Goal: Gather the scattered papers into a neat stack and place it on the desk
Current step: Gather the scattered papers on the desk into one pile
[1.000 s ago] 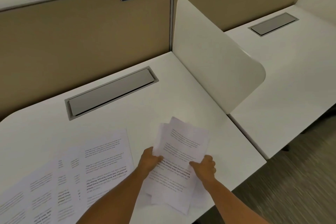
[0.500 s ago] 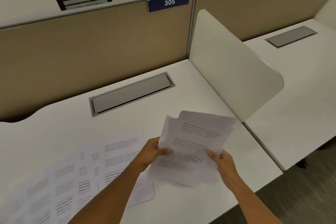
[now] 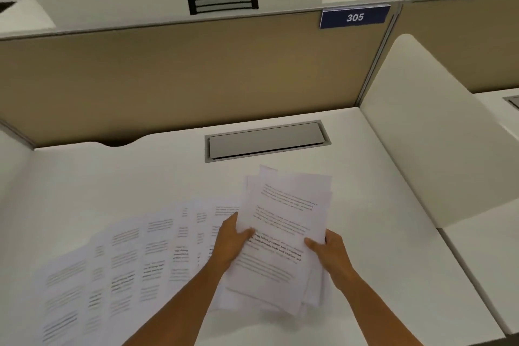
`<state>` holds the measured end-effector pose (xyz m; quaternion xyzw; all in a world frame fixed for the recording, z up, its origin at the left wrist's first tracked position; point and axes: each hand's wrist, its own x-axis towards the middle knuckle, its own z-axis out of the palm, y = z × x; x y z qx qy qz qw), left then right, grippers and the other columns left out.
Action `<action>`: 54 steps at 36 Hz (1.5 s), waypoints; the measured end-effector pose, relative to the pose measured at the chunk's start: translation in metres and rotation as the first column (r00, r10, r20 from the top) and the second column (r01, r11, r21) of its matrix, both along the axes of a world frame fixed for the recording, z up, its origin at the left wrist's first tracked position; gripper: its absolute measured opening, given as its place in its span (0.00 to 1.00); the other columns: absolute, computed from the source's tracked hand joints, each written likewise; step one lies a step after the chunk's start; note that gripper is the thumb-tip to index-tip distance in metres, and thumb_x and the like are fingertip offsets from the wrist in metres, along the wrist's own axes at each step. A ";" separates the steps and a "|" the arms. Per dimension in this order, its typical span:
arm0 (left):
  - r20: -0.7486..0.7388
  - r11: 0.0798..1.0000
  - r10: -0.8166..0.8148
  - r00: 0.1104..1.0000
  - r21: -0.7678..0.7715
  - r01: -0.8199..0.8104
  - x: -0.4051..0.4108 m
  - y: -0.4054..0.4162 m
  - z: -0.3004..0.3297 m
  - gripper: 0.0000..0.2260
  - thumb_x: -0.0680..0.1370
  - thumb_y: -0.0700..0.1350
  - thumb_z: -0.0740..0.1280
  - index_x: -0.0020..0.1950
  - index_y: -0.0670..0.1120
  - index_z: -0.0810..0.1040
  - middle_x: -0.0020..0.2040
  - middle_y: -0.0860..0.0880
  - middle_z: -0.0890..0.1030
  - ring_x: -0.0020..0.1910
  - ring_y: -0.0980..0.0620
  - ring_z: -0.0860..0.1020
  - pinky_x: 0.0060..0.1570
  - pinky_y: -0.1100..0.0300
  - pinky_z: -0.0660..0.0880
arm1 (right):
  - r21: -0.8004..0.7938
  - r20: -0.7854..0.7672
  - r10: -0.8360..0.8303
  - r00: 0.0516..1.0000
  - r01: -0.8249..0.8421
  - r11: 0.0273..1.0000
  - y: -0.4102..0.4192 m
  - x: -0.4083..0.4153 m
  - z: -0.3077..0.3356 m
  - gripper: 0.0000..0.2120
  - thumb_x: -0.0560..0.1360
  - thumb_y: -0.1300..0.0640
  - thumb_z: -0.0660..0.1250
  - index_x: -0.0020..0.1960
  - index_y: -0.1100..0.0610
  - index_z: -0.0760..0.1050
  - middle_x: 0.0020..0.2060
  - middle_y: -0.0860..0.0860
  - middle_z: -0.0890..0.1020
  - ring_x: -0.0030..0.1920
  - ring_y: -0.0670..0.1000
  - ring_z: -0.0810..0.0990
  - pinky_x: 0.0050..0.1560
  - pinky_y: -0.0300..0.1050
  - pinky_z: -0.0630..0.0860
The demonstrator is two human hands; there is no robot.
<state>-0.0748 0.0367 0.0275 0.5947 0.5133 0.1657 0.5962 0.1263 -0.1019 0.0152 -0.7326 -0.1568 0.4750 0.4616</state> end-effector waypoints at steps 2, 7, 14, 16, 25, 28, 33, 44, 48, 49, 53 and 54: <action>-0.043 0.997 0.072 0.996 -0.001 -0.072 -0.010 -0.001 -0.004 0.18 0.76 0.40 0.71 0.65 0.43 0.75 0.57 0.49 0.81 0.54 0.50 0.79 0.56 0.57 0.76 | -0.039 0.007 0.040 0.999 -0.039 0.998 0.014 -0.016 -0.008 0.13 0.75 0.64 0.70 0.59 0.54 0.79 0.51 0.50 0.85 0.50 0.51 0.84 0.51 0.47 0.82; -0.104 0.979 0.201 0.974 -0.006 -0.203 -0.033 -0.007 -0.013 0.14 0.77 0.38 0.68 0.63 0.44 0.76 0.53 0.50 0.80 0.52 0.51 0.78 0.53 0.60 0.74 | -0.097 0.004 0.109 0.994 -0.108 0.989 0.046 -0.057 -0.020 0.10 0.74 0.63 0.70 0.54 0.54 0.80 0.49 0.51 0.85 0.49 0.52 0.84 0.53 0.48 0.81; -0.273 0.953 0.283 0.920 -0.028 -0.301 -0.066 0.006 -0.045 0.19 0.77 0.43 0.69 0.67 0.42 0.74 0.61 0.45 0.80 0.58 0.45 0.79 0.62 0.49 0.76 | -0.200 0.075 0.191 0.979 -0.173 0.964 0.075 -0.090 -0.032 0.10 0.73 0.63 0.67 0.53 0.57 0.81 0.46 0.52 0.85 0.46 0.53 0.83 0.47 0.45 0.80; -0.315 0.950 0.286 0.905 -0.028 -0.310 -0.071 0.009 -0.055 0.22 0.76 0.46 0.68 0.70 0.43 0.72 0.64 0.44 0.79 0.61 0.44 0.78 0.63 0.46 0.76 | -0.227 0.076 0.198 0.977 -0.177 0.958 0.080 -0.097 -0.035 0.09 0.73 0.63 0.67 0.52 0.56 0.79 0.46 0.52 0.84 0.47 0.53 0.83 0.48 0.44 0.80; -0.357 0.950 0.285 0.890 -0.022 -0.313 -0.068 0.013 -0.060 0.18 0.79 0.35 0.63 0.69 0.39 0.73 0.62 0.42 0.79 0.55 0.46 0.78 0.56 0.59 0.74 | -0.390 0.213 0.249 0.945 -0.151 0.908 0.098 -0.118 -0.059 0.10 0.73 0.61 0.62 0.50 0.54 0.80 0.47 0.52 0.84 0.48 0.55 0.82 0.49 0.48 0.82; -0.451 0.951 0.267 0.852 -0.022 -0.309 -0.070 0.018 -0.069 0.18 0.77 0.39 0.66 0.67 0.41 0.75 0.66 0.40 0.77 0.62 0.41 0.76 0.63 0.53 0.73 | -0.536 0.311 0.369 0.876 -0.158 0.829 0.102 -0.121 -0.058 0.12 0.76 0.58 0.64 0.59 0.55 0.77 0.61 0.55 0.74 0.62 0.58 0.73 0.58 0.49 0.76; -0.661 0.968 0.169 0.731 -0.027 -0.249 -0.071 0.029 -0.073 0.26 0.78 0.50 0.66 0.74 0.44 0.67 0.77 0.41 0.58 0.73 0.37 0.59 0.69 0.43 0.65 | -0.600 0.290 0.363 0.885 -0.128 0.790 0.105 -0.118 -0.064 0.21 0.77 0.56 0.66 0.69 0.56 0.71 0.74 0.57 0.59 0.69 0.60 0.63 0.64 0.53 0.72; -0.670 0.946 0.226 0.707 -0.021 -0.322 -0.075 0.039 -0.079 0.26 0.76 0.53 0.68 0.70 0.41 0.70 0.71 0.39 0.61 0.68 0.37 0.64 0.65 0.44 0.70 | -0.553 0.180 0.198 0.964 -0.068 0.830 0.120 -0.114 -0.062 0.30 0.73 0.56 0.70 0.71 0.57 0.62 0.71 0.58 0.59 0.64 0.62 0.69 0.55 0.52 0.74; -0.666 0.947 0.224 0.712 -0.025 -0.322 -0.079 0.041 -0.081 0.27 0.75 0.54 0.69 0.70 0.42 0.70 0.69 0.40 0.62 0.65 0.38 0.69 0.63 0.43 0.74 | -0.498 0.146 0.130 0.981 -0.041 0.866 0.119 -0.110 -0.064 0.31 0.71 0.59 0.73 0.68 0.58 0.60 0.65 0.59 0.64 0.51 0.57 0.74 0.47 0.49 0.77; -0.665 0.947 0.222 0.713 -0.026 -0.319 -0.081 0.042 -0.082 0.28 0.75 0.54 0.69 0.70 0.42 0.70 0.69 0.40 0.62 0.64 0.38 0.71 0.62 0.43 0.75 | -0.489 0.129 0.111 0.985 -0.034 0.872 0.119 -0.109 -0.065 0.33 0.71 0.59 0.73 0.69 0.58 0.59 0.64 0.59 0.64 0.49 0.55 0.73 0.49 0.51 0.78; -0.652 0.948 0.213 0.728 -0.043 -0.316 -0.084 0.044 -0.081 0.28 0.75 0.52 0.70 0.70 0.41 0.68 0.68 0.38 0.65 0.63 0.37 0.72 0.63 0.43 0.74 | -0.440 0.032 0.020 0.999 -0.003 0.898 0.121 -0.104 -0.067 0.39 0.71 0.60 0.74 0.73 0.56 0.52 0.66 0.60 0.68 0.51 0.55 0.71 0.57 0.52 0.76; -0.639 0.945 0.220 0.737 -0.048 -0.324 -0.084 0.045 -0.081 0.28 0.75 0.52 0.70 0.70 0.42 0.68 0.67 0.38 0.67 0.63 0.37 0.72 0.63 0.42 0.74 | -0.422 -0.003 -0.001 1.000 -0.001 0.907 0.121 -0.103 -0.066 0.40 0.72 0.61 0.73 0.74 0.57 0.51 0.66 0.60 0.70 0.52 0.55 0.71 0.57 0.51 0.74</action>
